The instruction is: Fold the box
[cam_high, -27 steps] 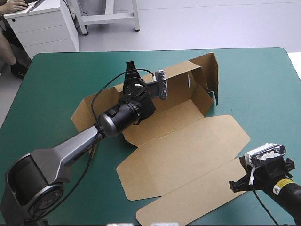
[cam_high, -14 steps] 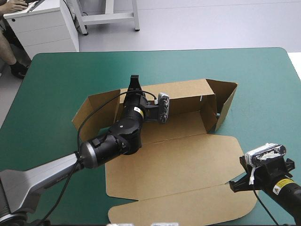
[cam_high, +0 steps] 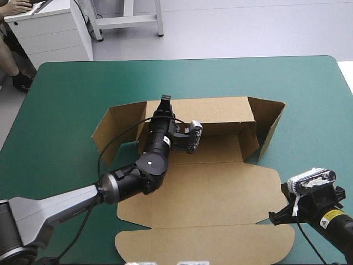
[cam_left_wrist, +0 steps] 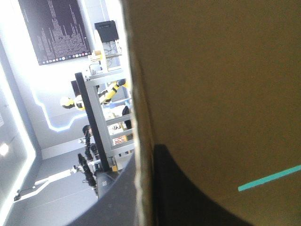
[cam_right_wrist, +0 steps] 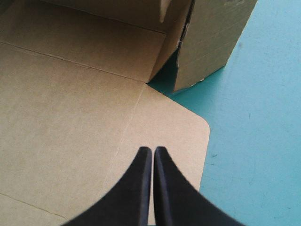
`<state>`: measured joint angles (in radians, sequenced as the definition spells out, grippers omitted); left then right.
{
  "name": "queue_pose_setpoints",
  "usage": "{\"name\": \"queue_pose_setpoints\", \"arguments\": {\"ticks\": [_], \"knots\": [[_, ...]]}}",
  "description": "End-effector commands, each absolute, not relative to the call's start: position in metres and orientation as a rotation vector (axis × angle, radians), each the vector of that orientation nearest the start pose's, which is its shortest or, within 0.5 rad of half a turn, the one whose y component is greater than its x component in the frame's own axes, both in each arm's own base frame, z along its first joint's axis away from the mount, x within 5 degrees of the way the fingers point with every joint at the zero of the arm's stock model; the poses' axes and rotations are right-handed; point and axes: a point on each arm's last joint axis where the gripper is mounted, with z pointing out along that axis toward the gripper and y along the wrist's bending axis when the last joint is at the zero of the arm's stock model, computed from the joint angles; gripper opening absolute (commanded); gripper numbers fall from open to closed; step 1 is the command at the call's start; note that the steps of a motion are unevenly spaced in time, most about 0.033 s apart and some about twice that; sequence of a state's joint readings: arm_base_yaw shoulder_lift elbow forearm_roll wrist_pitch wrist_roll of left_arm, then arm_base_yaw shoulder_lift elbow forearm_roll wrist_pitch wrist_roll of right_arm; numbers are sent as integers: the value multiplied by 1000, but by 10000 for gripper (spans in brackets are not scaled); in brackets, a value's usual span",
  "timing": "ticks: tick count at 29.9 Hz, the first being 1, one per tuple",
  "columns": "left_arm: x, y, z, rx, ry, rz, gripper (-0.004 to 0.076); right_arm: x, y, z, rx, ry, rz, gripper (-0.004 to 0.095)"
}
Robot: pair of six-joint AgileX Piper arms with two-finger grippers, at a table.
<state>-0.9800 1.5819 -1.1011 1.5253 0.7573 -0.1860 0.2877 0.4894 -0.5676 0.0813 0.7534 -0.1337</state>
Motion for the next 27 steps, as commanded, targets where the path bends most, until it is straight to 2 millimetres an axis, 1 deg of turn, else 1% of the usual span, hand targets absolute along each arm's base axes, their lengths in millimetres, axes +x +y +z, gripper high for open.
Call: {"name": "queue_pose_setpoints", "arguments": {"ticks": [1, 4, 10, 12, 14, 16, 20, 23, 25, 27], "knots": [[246, -251, 311, 1540, 1176, 1076, -10, 86, 30, 315, -389, 2045, 188, -1], [249, -254, 301, 1539, 1207, 1083, -10, 86, 30, 315, -389, 2045, 188, -1], [248, -252, 303, 1377, 1328, 996, -10, 86, 30, 315, -389, 2044, 188, 0], [246, -254, 304, 1364, 1329, 997, -10, 86, 30, 315, -389, 2044, 188, 1], [241, -259, 304, 1376, 1310, 983, -10, 86, 30, 315, -389, 2044, 188, 6], [234, -266, 304, 1393, 1282, 963, -10, 86, 30, 315, -389, 2044, 188, 31], [226, -274, 305, 1415, 1225, 949, -10, 87, 30, 315, -390, 2044, 186, 114], [224, -276, 306, 1418, 1207, 951, -10, 87, 30, 315, -355, 2052, 204, 213], [224, -276, 306, 1416, 1213, 953, -10, 87, 29, 315, -305, 2062, 225, 327], [224, -275, 306, 1411, 1216, 959, -10, 87, 28, 315, -248, 2070, 239, 481]]}}
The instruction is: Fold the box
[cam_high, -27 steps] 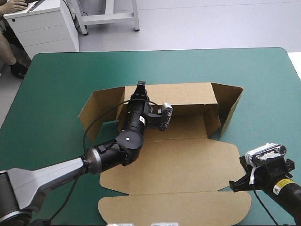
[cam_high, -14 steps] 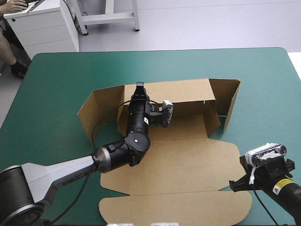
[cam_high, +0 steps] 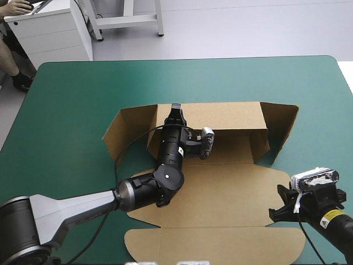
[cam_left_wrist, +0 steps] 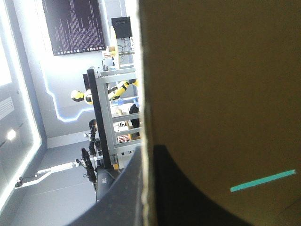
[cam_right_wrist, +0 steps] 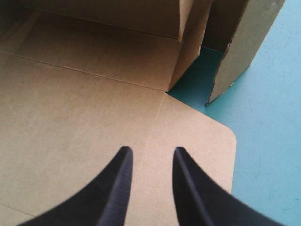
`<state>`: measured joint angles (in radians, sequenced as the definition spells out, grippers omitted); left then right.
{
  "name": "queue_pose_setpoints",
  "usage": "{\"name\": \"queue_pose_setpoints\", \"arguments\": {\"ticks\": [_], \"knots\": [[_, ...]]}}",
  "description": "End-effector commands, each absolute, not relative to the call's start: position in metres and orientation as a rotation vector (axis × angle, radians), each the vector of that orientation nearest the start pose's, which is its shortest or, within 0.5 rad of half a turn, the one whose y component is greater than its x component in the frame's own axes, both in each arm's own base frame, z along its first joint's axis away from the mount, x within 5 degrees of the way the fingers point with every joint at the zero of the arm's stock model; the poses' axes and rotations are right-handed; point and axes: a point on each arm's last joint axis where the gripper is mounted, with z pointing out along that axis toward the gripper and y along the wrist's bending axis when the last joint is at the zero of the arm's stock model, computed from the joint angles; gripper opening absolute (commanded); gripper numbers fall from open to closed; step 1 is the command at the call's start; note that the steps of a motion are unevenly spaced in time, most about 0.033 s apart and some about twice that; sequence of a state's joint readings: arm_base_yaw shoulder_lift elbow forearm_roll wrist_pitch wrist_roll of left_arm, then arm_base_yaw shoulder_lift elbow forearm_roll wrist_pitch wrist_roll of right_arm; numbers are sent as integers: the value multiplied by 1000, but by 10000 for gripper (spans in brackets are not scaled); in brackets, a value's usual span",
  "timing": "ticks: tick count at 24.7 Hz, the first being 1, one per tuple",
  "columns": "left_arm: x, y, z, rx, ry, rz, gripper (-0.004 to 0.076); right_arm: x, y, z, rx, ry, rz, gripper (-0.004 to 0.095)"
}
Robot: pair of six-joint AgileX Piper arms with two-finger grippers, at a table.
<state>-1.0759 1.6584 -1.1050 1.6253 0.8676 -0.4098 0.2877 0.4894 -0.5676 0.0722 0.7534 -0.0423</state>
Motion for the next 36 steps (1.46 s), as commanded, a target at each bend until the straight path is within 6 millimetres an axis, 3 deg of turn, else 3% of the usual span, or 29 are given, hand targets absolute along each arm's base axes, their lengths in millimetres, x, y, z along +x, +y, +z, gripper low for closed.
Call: {"name": "queue_pose_setpoints", "arguments": {"ticks": [1, 3, 5, 9, 12, 19, 24, 27, 31, 34, 36], "knots": [[224, -275, 306, 1411, 1216, 959, -10, 87, 27, 315, -216, 2074, 246, 532], [224, -275, 306, 1412, 1215, 958, -10, 88, 25, 315, -158, 2079, 239, 715], [224, -276, 306, 1418, 1211, 949, -10, 89, 23, 315, -140, 2078, 219, 831], [223, -277, 306, 1423, 1208, 941, -10, 90, 23, 314, -111, 2089, 227, 863], [223, -276, 306, 1422, 1208, 943, -10, 99, 22, 329, -30, 2078, 229, 863], [223, -277, 306, 1423, 1208, 941, -10, 134, 19, 394, -3, 2114, 38, 863], [224, -277, 306, 1423, 1197, 946, -10, 180, 30, 471, -92, 2004, -24, 863], [224, -277, 306, 1423, 1197, 946, -10, 207, 29, 490, -103, 2060, -73, 863], [224, -277, 306, 1423, 1197, 946, -10, 246, 14, 492, -86, 2160, -23, 863], [224, -278, 310, 1420, 1143, 980, -10, 280, -9, 470, -35, 2323, 7, 863], [224, -279, 313, 1416, 1098, 1008, -10, 290, -16, 460, -25, 2367, -5, 863]]}}
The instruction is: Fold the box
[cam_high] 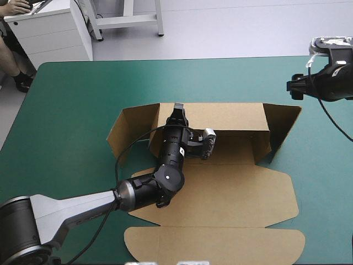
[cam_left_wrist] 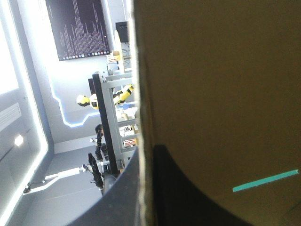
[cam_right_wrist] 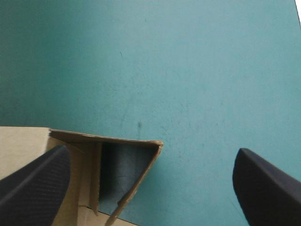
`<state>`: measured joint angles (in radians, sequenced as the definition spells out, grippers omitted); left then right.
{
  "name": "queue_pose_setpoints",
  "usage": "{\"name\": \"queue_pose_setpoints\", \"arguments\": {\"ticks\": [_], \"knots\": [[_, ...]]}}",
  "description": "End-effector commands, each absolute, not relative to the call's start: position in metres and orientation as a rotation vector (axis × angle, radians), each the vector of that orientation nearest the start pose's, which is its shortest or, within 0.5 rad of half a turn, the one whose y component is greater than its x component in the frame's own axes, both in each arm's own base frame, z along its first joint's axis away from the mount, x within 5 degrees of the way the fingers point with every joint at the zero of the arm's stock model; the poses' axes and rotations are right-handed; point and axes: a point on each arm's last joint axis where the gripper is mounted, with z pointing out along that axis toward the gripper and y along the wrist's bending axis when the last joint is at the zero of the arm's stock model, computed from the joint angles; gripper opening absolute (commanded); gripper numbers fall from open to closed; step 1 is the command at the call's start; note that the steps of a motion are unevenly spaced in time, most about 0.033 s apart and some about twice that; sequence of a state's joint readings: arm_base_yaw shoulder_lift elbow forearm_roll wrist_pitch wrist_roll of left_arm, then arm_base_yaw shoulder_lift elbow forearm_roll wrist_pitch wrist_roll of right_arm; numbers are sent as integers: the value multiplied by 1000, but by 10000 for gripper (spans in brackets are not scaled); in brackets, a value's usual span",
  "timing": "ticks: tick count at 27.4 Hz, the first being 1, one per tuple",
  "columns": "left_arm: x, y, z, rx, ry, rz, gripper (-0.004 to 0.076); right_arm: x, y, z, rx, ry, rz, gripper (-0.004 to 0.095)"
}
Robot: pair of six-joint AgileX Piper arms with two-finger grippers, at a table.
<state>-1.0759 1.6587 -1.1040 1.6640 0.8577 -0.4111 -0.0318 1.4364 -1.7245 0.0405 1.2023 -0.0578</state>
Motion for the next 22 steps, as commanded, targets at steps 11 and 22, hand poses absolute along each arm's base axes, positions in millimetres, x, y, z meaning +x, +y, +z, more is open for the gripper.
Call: {"name": "queue_pose_setpoints", "arguments": {"ticks": [11, 22], "knots": [[225, -279, 316, 1404, 1074, 1030, -10, 342, -24, 418, -41, 2443, -16, 863], [225, -277, 317, 1389, 1083, 1050, -10, 355, -37, 384, -40, 2624, 144, 831]]}}
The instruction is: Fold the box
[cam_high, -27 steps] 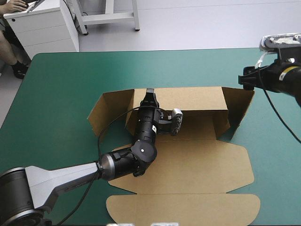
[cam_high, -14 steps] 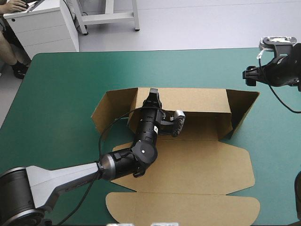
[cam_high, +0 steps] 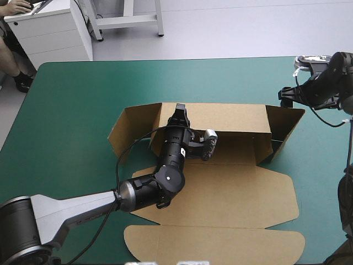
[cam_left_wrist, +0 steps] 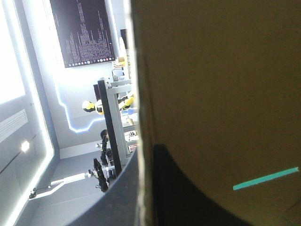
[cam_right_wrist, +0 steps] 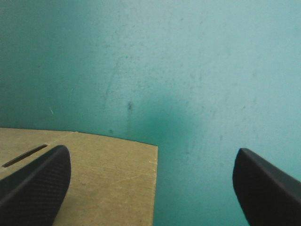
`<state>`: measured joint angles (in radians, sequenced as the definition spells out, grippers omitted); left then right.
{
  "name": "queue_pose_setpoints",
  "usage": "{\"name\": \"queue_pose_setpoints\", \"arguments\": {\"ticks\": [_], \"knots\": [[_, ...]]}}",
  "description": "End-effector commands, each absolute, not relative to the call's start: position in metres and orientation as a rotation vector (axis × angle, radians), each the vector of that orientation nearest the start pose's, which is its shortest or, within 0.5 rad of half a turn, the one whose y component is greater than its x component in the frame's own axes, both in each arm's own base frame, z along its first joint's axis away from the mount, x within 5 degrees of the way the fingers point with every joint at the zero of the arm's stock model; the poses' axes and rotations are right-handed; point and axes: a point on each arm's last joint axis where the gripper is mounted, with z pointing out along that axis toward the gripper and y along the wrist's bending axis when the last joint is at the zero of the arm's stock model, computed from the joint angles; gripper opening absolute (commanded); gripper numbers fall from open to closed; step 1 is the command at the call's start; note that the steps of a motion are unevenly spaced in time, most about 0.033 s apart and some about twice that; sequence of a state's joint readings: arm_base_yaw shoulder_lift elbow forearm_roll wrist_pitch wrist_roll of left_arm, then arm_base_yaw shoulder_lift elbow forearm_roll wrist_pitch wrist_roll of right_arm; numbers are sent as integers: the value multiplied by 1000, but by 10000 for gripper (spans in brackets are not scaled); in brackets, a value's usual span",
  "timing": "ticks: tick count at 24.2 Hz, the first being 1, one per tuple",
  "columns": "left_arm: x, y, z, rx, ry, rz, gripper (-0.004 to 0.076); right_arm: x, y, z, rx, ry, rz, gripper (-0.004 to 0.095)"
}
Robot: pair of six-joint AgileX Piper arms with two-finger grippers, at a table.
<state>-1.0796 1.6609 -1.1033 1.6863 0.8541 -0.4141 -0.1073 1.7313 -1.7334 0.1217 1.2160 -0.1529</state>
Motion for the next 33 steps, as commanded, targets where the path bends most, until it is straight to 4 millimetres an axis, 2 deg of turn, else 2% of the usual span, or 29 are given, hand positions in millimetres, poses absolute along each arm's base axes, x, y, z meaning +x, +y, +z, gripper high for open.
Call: {"name": "queue_pose_setpoints", "arguments": {"ticks": [1, 2, 6, 8, 17, 25, 29, 33], "knots": [[225, -277, 317, 1391, 1082, 1047, -10, 353, -44, 381, -5, 2621, 241, 804], [225, -277, 317, 1391, 1084, 1046, -10, 347, -52, 377, 30, 2616, 309, 780], [225, -277, 317, 1371, 1099, 1029, -10, 329, -72, 359, 105, 2637, 395, 761], [225, -277, 317, 1359, 1110, 1018, -10, 328, -71, 359, 93, 2615, 464, 761], [229, -274, 317, 1348, 1122, 1034, -10, 331, -74, 360, 131, 2577, 428, 760], [234, -269, 317, 1337, 1138, 1052, -10, 327, -72, 357, 110, 2625, 458, 760], [234, -269, 318, 1335, 1139, 1054, -10, 322, -69, 349, 120, 2649, 483, 760], [234, -269, 318, 1335, 1139, 1054, -10, 313, -60, 335, 89, 2641, 582, 760]]}}
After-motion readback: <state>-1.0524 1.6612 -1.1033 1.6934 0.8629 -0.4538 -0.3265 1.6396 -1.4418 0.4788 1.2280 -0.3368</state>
